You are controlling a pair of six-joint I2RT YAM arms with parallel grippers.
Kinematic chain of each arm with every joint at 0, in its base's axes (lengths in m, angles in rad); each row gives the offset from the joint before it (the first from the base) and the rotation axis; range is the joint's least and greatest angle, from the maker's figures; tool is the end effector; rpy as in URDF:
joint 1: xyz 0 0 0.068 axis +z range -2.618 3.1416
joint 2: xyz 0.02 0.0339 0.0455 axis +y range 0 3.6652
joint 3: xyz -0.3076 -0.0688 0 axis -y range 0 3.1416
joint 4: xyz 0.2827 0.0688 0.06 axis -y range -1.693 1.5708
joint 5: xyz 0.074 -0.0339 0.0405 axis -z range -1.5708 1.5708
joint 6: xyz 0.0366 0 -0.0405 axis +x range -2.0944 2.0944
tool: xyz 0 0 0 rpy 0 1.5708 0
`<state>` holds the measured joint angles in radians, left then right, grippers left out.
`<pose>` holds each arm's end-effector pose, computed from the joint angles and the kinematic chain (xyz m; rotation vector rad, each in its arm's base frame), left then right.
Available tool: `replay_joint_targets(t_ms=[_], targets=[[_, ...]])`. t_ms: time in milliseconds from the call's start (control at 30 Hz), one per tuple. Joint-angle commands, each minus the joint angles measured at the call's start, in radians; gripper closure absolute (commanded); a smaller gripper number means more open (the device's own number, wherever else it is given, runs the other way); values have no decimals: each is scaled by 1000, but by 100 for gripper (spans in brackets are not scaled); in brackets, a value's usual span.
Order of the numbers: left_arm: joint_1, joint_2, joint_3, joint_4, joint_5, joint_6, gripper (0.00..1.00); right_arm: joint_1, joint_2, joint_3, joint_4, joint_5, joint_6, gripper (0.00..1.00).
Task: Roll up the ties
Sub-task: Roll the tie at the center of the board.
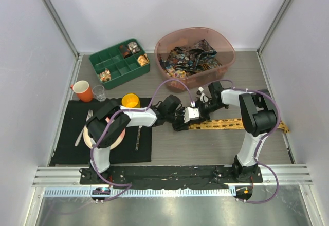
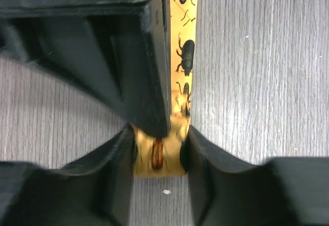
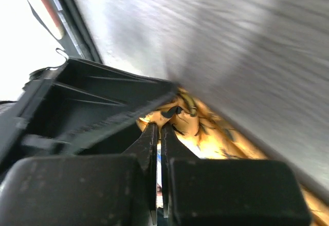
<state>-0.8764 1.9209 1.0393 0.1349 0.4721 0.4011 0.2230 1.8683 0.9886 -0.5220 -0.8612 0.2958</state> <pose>0.2623 -0.3409 0.1500 1.5874 1.7264 -0.7852 0.3382 0.1052 0.1315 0.0070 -2.7893 -1.2980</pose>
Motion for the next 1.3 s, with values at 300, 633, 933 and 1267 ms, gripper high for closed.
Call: replay_joint_targets(t_ms=[300, 633, 933, 1267], targets=[[57, 4, -214, 281, 126, -97, 29, -117, 86, -80, -50, 188, -135, 99], [47, 107, -144, 454, 137, -186, 24, -154, 80, -74, -75, 248, -161, 99], [17, 181, -81, 500, 161, -173, 32, -172, 83, -62, -90, 312, -156, 99], [-13, 168, -62, 462, 155, -189, 34, -125, 101, -39, -78, 309, -126, 100]])
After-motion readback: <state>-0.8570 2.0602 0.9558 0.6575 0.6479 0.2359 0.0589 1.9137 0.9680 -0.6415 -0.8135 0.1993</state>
